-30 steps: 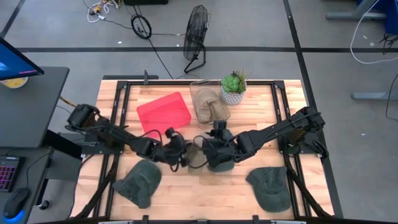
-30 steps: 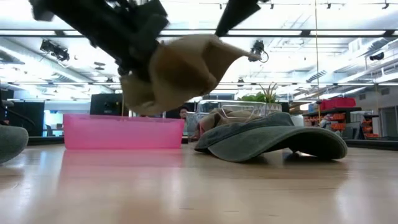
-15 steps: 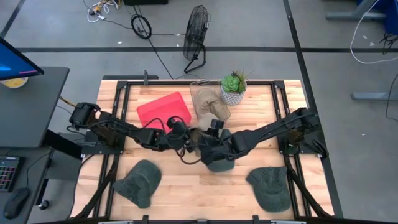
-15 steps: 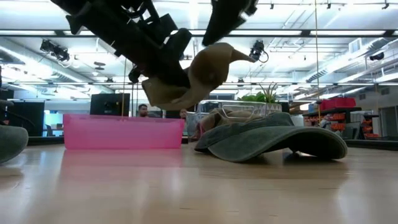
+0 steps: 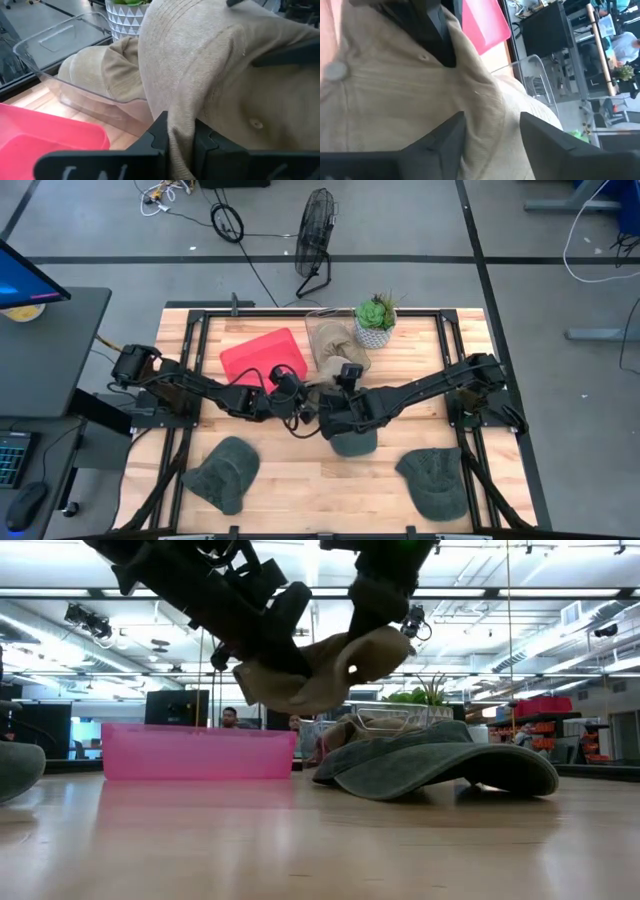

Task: Pick & Place hat
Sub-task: Put the brown cap into the transparent bin

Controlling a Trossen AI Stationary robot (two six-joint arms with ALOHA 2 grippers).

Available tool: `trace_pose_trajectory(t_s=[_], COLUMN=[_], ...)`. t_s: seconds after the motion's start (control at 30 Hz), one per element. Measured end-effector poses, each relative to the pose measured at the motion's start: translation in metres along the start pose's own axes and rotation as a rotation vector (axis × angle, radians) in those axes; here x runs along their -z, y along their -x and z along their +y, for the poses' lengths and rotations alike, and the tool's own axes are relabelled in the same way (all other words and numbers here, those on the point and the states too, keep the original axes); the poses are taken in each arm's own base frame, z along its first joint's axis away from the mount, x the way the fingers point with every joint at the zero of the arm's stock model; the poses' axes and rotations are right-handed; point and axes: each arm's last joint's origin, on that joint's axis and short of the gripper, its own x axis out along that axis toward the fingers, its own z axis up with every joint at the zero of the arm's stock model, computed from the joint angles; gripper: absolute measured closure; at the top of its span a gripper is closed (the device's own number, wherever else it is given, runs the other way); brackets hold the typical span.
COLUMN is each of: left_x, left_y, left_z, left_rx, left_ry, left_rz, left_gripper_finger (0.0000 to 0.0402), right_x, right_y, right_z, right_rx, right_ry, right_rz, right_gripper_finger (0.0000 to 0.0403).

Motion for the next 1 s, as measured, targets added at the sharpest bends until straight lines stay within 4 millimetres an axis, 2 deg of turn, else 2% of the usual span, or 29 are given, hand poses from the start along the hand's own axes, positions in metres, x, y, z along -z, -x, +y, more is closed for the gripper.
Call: trace_pose_trajectory(t_s=[0.17,0.3,0.47,0.7,0.87,1.0], left_x=[0.002,0.001,0.002,-0.001,-0.002,-0.004], left_y=[0.003,0.006,0.007,0.007,0.007,0.004], left_z=[-0.003,-0.007,-0.008,-0.009,-0.010,-0.007], left_rx=[0.023,0.041,0.046,0.057,0.062,0.061], left_ry=[-0.003,0.022,0.006,-0.018,-0.052,-0.051], left_rz=[0.006,-0.003,-0.006,-0.024,-0.036,-0.037], left_gripper_finger=[0.0364,0.0363,0.0363,0.0362,0.0354,0.0319], right_x=[0.004,0.007,0.007,0.007,0.008,0.008], right_y=[-0.004,-0.009,-0.013,-0.013,-0.013,-0.014], right_z=[-0.006,-0.011,-0.013,-0.013,-0.014,-0.014], right_rx=[0.051,0.086,0.045,0.035,0.039,0.045], right_ry=[-0.002,-0.035,-0.047,0.001,0.018,0.057], right_rz=[0.034,0.064,0.086,0.089,0.092,0.095], right_gripper_finger=[0.0169,0.0173,0.0233,0.0382,0.0376,0.0388])
